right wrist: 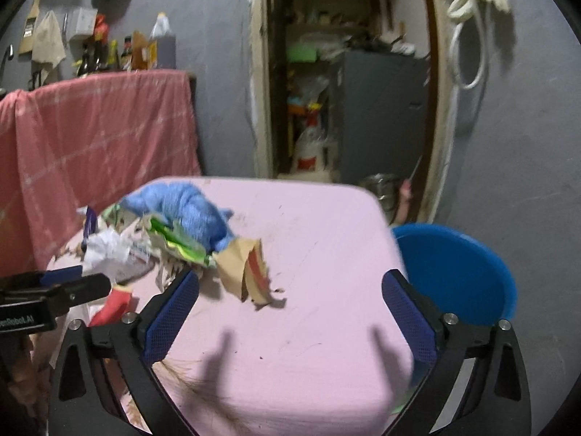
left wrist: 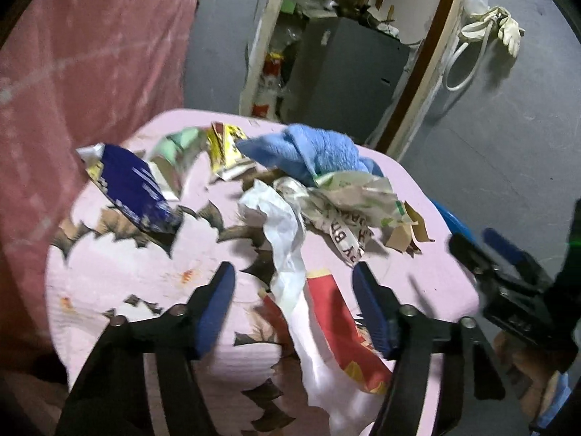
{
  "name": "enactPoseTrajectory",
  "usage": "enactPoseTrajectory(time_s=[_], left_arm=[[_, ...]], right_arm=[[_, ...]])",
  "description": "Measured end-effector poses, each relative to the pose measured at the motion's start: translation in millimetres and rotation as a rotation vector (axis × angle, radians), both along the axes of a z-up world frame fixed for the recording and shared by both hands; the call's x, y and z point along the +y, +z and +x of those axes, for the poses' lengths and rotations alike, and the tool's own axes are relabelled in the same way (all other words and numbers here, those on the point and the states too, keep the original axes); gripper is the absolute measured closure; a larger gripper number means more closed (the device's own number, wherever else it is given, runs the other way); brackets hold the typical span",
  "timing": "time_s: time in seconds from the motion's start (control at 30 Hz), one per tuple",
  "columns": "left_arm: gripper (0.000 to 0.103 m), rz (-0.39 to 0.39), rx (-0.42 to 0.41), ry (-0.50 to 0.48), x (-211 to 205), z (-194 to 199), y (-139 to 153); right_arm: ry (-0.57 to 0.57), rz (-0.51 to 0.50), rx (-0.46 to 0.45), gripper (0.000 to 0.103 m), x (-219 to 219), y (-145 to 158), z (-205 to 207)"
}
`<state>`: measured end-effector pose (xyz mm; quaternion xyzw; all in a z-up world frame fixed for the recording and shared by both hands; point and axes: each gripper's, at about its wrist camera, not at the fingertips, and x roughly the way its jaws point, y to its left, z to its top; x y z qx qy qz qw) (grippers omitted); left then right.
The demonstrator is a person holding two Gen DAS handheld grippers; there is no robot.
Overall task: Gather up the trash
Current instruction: 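Grasp the tan paper scrap with the right tool while the left tool grasps crumpled white paper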
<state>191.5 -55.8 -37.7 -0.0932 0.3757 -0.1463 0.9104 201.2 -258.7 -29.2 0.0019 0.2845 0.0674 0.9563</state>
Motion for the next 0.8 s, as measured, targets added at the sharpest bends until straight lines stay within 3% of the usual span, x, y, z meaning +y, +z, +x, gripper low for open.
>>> enactPoseTrajectory(time_s=[0.13,0.3,0.33,0.37,0.43,0.6,0.8], left_arm=[[0.072,-0.035,0.058,0.0,4,9,-7],[0.09,-0.079,0.104,0.004,12,15,-10],[0.09,-0.087,0.114,0.007,14,16,-10],[0.091,-0.096,0.118,0.008,16,16,-10],[0.096,-0.112,0.125,0.01,18,15,-7],[0.099,-0.147,0.119,0.011,26,13,-2],[0.101,-0.154,0.07,0.009,30,-2,5]], right_arm=[[0.056,0.012,0.077,0.023,5,-11,19],[0.122,0.048,0.178,0.039,15,-22,45],[0.13,0.052,0.197,0.042,17,-25,50],[0.133,0.051,0.21,0.052,19,-27,53],[0.138,0.062,0.223,0.055,20,-31,58],[0.14,0.089,0.219,0.078,18,-32,55],[0.144,0.12,0.202,0.091,10,-33,41]])
